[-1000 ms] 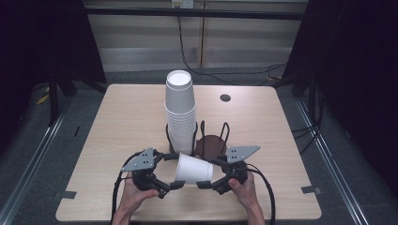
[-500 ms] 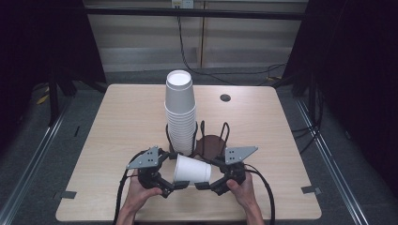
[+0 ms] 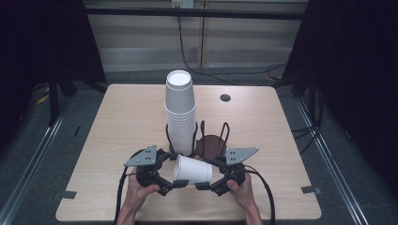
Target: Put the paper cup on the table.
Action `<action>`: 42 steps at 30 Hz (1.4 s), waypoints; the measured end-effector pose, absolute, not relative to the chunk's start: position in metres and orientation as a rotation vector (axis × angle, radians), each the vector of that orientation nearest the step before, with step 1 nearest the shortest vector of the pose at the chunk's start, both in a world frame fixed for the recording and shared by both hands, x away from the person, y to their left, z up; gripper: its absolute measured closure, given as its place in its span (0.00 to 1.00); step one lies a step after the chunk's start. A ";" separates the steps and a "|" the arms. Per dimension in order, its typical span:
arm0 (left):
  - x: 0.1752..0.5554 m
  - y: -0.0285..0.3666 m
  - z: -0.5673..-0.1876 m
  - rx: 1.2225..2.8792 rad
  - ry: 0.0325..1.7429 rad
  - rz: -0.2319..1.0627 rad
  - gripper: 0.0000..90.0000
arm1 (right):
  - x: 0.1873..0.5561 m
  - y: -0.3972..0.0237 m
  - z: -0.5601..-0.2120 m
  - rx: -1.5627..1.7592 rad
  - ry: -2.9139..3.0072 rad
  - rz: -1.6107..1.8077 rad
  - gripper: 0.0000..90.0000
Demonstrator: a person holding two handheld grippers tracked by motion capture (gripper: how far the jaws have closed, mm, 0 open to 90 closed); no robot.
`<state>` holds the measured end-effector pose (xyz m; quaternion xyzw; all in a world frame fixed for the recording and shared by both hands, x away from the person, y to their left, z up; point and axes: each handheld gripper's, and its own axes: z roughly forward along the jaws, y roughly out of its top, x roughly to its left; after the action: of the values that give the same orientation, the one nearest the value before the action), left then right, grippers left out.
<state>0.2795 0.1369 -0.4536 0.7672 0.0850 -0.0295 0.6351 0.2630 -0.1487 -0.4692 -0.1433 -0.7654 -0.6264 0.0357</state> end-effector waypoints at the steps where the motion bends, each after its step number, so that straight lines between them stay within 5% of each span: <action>1: 0.279 0.137 -0.453 1.756 0.195 -0.066 0.12 | 0.263 -0.148 -0.470 -0.441 -2.356 -1.925 0.24; 10: 0.279 0.142 -0.451 1.795 0.239 -0.021 0.13 | 0.260 -0.151 -0.476 -0.558 -2.378 -1.974 0.15; 42: 0.289 0.180 -0.435 2.008 0.376 0.069 0.12 | 0.244 -0.175 -0.494 -1.106 -2.503 -2.199 0.15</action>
<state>0.2891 0.1795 -0.4351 0.8382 0.1568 0.0289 0.5214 0.2435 -0.1746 -0.4941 -0.3097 -0.7009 -0.6158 -0.1833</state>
